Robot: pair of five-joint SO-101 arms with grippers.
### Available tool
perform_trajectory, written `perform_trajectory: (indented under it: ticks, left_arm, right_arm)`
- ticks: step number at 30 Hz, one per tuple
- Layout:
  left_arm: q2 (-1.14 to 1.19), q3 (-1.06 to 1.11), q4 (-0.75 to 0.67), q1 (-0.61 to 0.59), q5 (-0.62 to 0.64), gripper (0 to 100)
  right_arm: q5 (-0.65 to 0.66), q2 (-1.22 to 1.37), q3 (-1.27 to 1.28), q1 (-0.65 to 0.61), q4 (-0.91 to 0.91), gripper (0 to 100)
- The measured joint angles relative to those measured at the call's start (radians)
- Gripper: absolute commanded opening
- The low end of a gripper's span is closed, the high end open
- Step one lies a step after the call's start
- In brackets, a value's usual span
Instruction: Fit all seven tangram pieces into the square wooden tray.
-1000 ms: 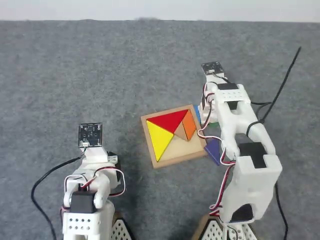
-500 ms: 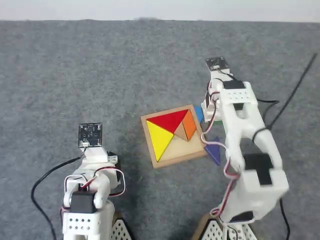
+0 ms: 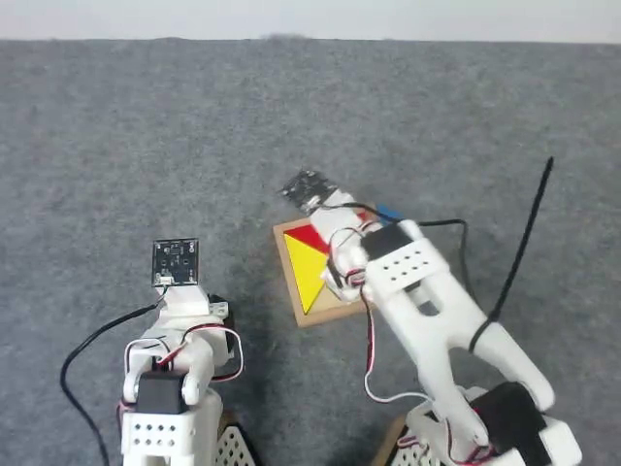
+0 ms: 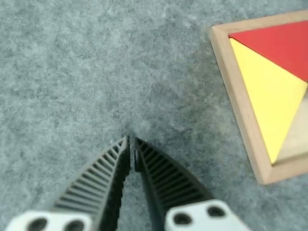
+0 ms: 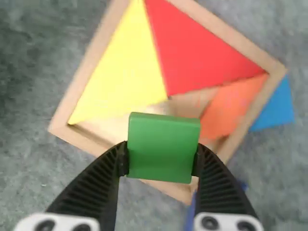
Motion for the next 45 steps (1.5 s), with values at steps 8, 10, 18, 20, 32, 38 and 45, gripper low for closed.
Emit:
perform_trajectory:
  ticks: [8,10,18,20,32,38,45]
  left_arm:
    - [0.000,0.000,0.000,0.000,0.000,1]
    - [0.000,0.000,0.000,0.000,0.000,1]
    - [0.000,0.000,0.000,0.000,0.000,1]
    - [0.000,0.000,0.000,0.000,0.000,1]
    - [0.000,0.000,0.000,0.000,0.000,1]
    - [0.000,0.000,0.000,0.000,0.000,1]
    - [0.000,0.000,0.000,0.000,0.000,1]
  right_arm:
    - [0.049,0.109,0.000,-0.028,-0.040,10.2]
    - [0.051,0.109,0.000,-0.028,-0.040,10.6]
    - [0.072,0.115,0.000,-0.026,-0.040,31.8]
    - [0.083,0.115,0.000,-0.028,-0.040,33.3]
    - [0.086,0.104,0.000,-0.026,-0.025,14.6]
    - [-0.002,-0.071,0.000,0.109,0.048,1.4]
    - [-0.031,-0.161,0.008,0.279,0.186,3.2]
